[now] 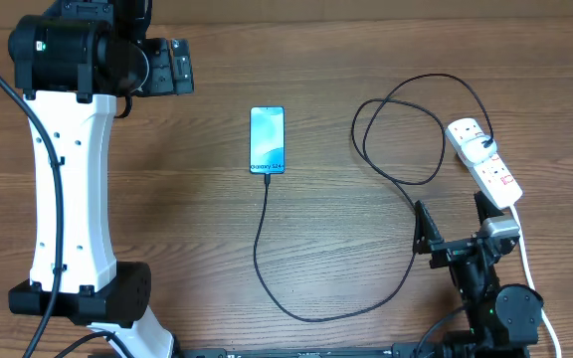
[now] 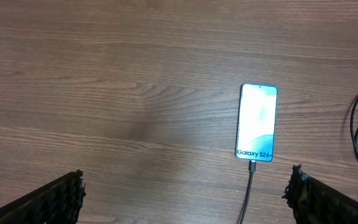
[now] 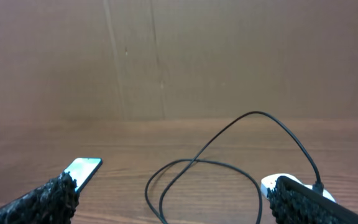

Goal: Plug charger to phone and switch on socket

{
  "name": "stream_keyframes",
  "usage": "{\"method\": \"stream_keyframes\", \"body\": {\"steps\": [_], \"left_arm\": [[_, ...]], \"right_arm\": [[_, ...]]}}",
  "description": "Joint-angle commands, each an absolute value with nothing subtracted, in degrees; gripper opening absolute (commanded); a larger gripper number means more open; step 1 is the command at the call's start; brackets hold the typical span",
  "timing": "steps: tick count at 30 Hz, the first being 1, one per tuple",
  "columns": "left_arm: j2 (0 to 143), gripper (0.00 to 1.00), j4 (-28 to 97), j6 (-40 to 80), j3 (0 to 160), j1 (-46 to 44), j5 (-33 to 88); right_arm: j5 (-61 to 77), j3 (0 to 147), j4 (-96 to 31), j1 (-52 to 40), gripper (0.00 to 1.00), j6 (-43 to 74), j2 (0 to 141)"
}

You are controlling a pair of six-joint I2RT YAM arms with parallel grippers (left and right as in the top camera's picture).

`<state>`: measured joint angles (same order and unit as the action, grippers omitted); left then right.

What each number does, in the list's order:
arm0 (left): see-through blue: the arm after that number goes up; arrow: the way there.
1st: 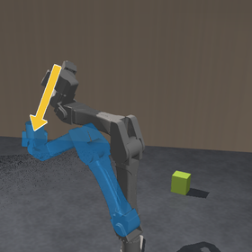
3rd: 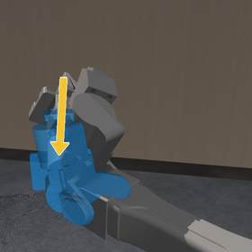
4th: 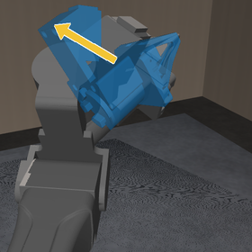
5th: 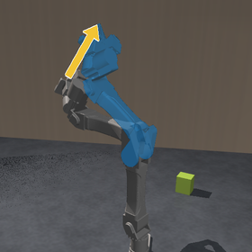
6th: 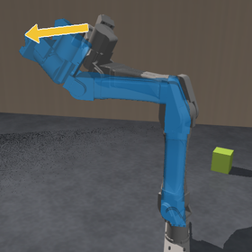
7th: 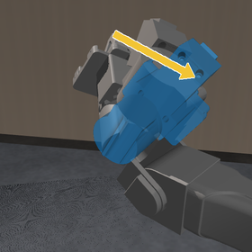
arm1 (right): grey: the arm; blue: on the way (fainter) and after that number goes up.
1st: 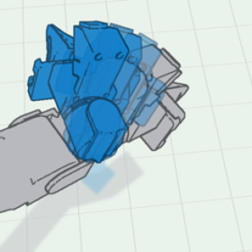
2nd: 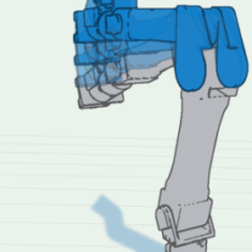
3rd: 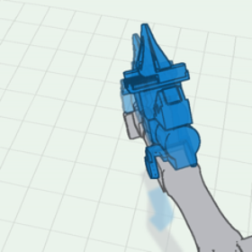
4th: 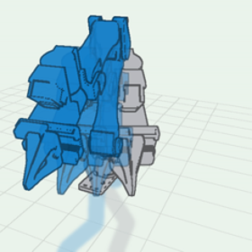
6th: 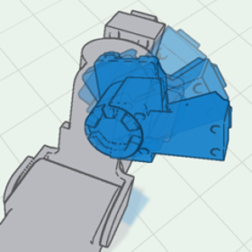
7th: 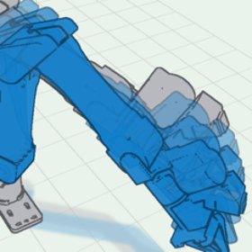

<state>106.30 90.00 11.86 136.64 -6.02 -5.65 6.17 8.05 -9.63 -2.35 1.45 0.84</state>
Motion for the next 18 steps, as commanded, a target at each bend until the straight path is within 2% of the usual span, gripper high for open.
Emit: {"method": "stream_keyframes", "body": {"steps": [1, 9, 18], "left_arm": [[105.6, 1.0, 89.7, 12.4, 137.0, -6.8, -6.1], [105.6, 1.0, 89.7, 12.4, 137.0, -6.8, -6.1], [105.6, 1.0, 89.7, 12.4, 137.0, -6.8, -6.1]], "right_arm": [[4.5, 6.0, -7.4, -2.6, 1.0, 1.4, 0.1], [3.4, 0.3, 1.9, -2.6, 1.0, 1.4, 0.1], [3.2, 0.4, -3.7, -2.7, 1.0, -2.0, 0.1]]}}
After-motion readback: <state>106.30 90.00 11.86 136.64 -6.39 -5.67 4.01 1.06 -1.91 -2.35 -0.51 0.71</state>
